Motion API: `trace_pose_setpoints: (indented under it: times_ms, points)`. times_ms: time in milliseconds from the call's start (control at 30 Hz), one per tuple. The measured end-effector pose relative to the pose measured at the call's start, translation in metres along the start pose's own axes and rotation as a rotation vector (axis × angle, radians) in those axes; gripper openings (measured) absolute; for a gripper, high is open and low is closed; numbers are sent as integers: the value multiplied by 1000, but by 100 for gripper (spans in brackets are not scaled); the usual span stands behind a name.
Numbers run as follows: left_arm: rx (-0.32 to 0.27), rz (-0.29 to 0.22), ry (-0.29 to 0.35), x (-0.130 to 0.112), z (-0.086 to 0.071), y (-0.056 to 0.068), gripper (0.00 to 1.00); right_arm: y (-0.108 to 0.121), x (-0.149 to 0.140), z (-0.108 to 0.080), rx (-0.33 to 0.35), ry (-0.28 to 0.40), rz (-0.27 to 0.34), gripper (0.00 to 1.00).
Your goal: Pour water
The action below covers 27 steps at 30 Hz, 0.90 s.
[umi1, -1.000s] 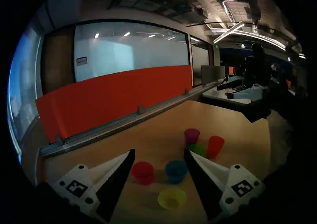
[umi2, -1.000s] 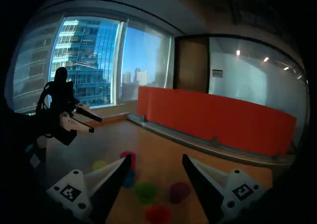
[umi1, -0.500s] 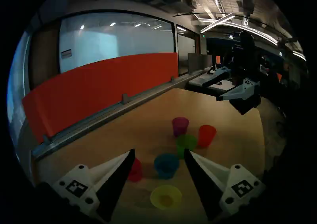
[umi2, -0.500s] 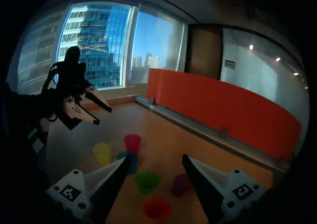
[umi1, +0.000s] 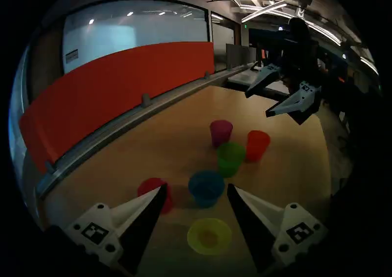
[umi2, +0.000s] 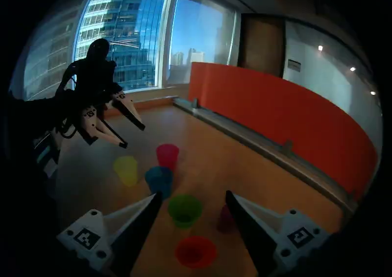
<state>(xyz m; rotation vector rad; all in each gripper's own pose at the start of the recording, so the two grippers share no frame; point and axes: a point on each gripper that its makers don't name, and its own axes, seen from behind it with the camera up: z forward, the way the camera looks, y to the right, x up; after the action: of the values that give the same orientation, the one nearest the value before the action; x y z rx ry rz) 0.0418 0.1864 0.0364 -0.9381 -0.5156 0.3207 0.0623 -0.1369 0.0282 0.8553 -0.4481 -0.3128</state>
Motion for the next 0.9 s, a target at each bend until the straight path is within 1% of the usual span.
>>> trace_pose_setpoints:
  times_ms: [167,500,667,900]
  points:
    - [-30,4,-53,-14,15,2,91,-2,-13,13,25,-36,0,100]
    - [-84,33,-155,-38,47,7,91,-4,-40,36,70,-110,5,100]
    - [-105,36,-201,-47,58,9,91,-5,-49,46,92,-138,11,99]
    - [-135,45,-238,-50,69,18,91,-9,-61,54,116,-172,12,100]
